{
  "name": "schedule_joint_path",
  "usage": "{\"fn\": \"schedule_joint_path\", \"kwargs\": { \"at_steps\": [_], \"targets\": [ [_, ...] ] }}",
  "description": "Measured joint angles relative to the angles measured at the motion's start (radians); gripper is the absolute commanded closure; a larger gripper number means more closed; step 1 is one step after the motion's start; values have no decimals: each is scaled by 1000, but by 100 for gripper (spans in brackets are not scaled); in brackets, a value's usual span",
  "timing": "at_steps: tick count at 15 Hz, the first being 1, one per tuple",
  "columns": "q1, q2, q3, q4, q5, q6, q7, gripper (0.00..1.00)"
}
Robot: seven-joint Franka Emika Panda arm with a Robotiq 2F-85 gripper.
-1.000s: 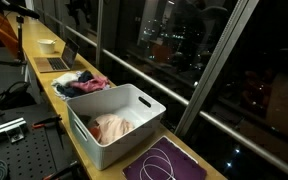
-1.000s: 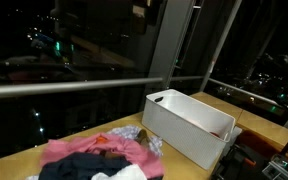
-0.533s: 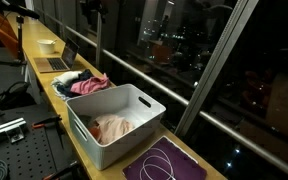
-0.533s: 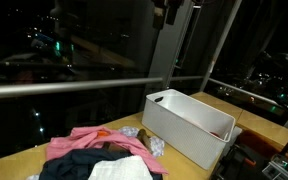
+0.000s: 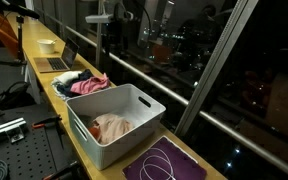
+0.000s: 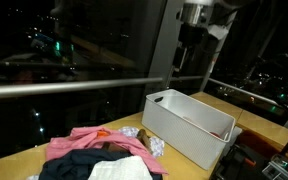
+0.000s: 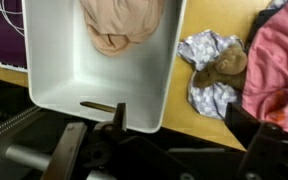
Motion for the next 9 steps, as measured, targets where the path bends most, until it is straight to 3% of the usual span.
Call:
{"fn": "schedule_joint_path", "kwargs": {
  "at_steps": [5, 9],
  "targets": [
    [-46, -3, -93, -290, -2, 246, -1, 0],
    [-98, 1, -171, -442, -9, 390, -22, 0]
  ]
}}
